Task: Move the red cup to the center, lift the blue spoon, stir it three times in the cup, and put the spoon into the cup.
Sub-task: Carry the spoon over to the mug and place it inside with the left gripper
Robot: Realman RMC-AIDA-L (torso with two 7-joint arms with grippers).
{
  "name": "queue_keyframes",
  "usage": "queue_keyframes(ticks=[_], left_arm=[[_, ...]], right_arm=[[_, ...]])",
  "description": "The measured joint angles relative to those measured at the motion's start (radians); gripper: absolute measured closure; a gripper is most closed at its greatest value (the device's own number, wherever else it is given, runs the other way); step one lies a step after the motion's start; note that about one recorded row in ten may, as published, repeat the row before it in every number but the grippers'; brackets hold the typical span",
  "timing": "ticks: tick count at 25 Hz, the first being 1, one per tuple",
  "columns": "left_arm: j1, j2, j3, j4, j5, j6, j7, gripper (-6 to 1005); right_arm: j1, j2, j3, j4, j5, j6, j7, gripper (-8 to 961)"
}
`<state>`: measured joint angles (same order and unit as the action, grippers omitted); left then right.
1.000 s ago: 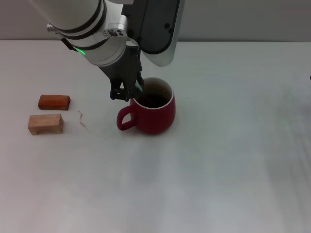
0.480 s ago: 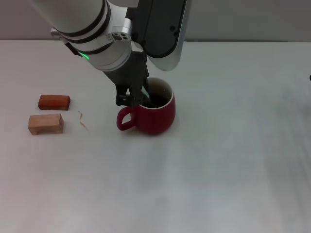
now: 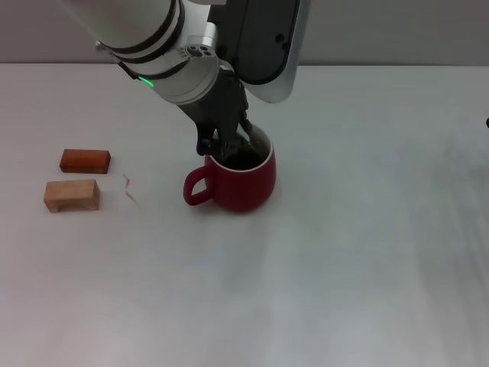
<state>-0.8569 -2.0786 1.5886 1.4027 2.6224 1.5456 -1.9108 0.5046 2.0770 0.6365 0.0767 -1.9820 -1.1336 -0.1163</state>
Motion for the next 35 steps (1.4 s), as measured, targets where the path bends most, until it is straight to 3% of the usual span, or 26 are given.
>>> queue_keyframes(ticks=[17,35], left_arm=[[0.011,0.006,-0.012,-0.006,0.086,0.010,-0.008,827],[0.009,0.003,-0.008,0.010,0.049,0.091,-0.020,826]], right_arm=[[0.003,-0.002,-0.002,0.000,0.000,-0.008,0.000,924],[0.005,0.000,-0.003,0.000,-0.003,-0.008,-0.002,924]])
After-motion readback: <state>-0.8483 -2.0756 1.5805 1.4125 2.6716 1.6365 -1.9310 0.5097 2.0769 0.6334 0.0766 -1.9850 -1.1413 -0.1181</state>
